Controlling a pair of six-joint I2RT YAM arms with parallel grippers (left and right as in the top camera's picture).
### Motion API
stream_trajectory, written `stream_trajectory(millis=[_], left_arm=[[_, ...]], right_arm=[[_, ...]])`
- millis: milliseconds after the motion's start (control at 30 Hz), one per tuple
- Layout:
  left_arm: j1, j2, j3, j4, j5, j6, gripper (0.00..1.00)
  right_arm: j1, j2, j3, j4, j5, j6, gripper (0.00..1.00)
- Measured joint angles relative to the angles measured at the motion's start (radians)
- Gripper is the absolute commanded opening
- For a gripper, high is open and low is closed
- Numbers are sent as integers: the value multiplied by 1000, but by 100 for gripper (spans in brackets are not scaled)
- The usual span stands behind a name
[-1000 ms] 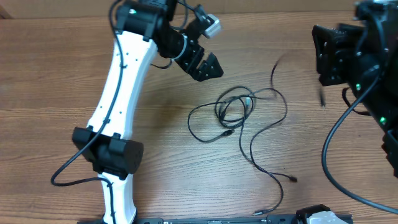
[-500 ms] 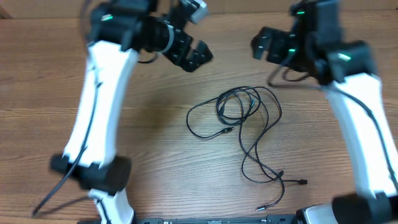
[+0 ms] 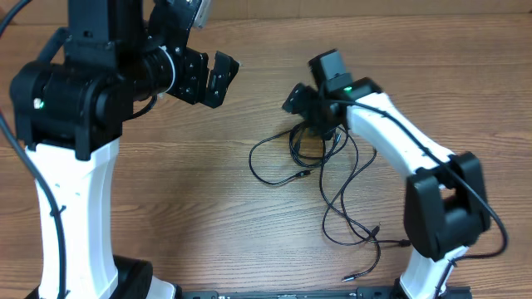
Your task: Untangle cables
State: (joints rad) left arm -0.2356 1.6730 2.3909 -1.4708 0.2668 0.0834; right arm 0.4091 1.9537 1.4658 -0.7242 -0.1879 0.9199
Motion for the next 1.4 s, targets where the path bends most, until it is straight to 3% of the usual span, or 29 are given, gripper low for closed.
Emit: stream_trajectory(millis=[33,300,833,1067,1400], left_arm=[[0,7,0,-7,-3,-3,100],[0,24,-2,-50,-18,-4,100],[0,24,-3,-74,-33,-4,100],[0,40,-10,-79,-33,-3,100],[0,49,-13,-77,-33,-3,100]], right_arm=[[13,18,-2,2,-3,28,80],[64,73,-49,-31,-11,159,71],[59,27,-52,-106,-3,202,74],[-19,-15,-52,-175,27,206,72],[-40,-15,-52,-152,50,205,72]])
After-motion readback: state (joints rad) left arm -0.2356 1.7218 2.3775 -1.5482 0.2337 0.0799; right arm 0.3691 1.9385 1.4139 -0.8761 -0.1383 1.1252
